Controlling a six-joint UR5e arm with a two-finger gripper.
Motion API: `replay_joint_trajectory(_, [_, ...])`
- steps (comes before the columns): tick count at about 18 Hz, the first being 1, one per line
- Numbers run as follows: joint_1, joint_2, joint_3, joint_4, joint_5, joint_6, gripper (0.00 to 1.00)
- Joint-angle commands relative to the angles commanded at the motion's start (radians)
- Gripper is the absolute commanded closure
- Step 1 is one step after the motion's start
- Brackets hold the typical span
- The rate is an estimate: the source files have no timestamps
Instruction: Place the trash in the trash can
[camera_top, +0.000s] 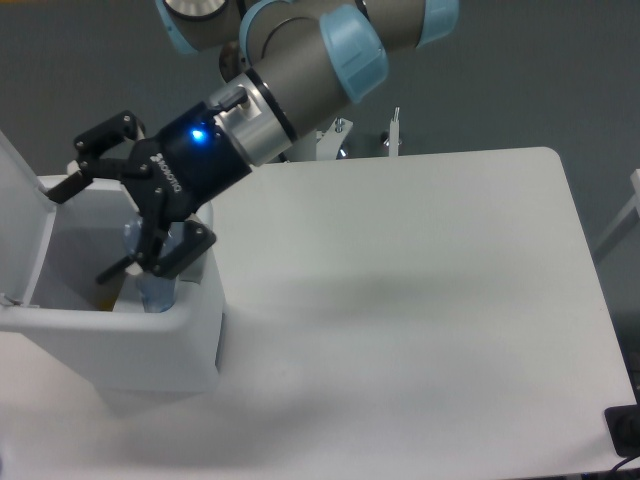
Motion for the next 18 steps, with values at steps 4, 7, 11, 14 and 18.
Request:
replay_joint_trajectory(4, [0.155, -0.052, 0.026, 0.000, 0.003, 0.006, 0.00])
replay_joint_trajectory(7, [0.203, -0.094, 0.073, -0.014, 0.139, -0.018, 0.00])
replay_joint_trajectory(11, [0.252, -0.130, 0.100, -0.012, 0.390, -0.009, 0.00])
replay_joint_trajectory(14, [0.272, -0.158, 0.098, -0.011, 0.527, 0.046, 0.00])
replay_joint_trajectory(18, [0.299, -0.160, 0.087, -0.017, 0.733, 0.198, 0.00])
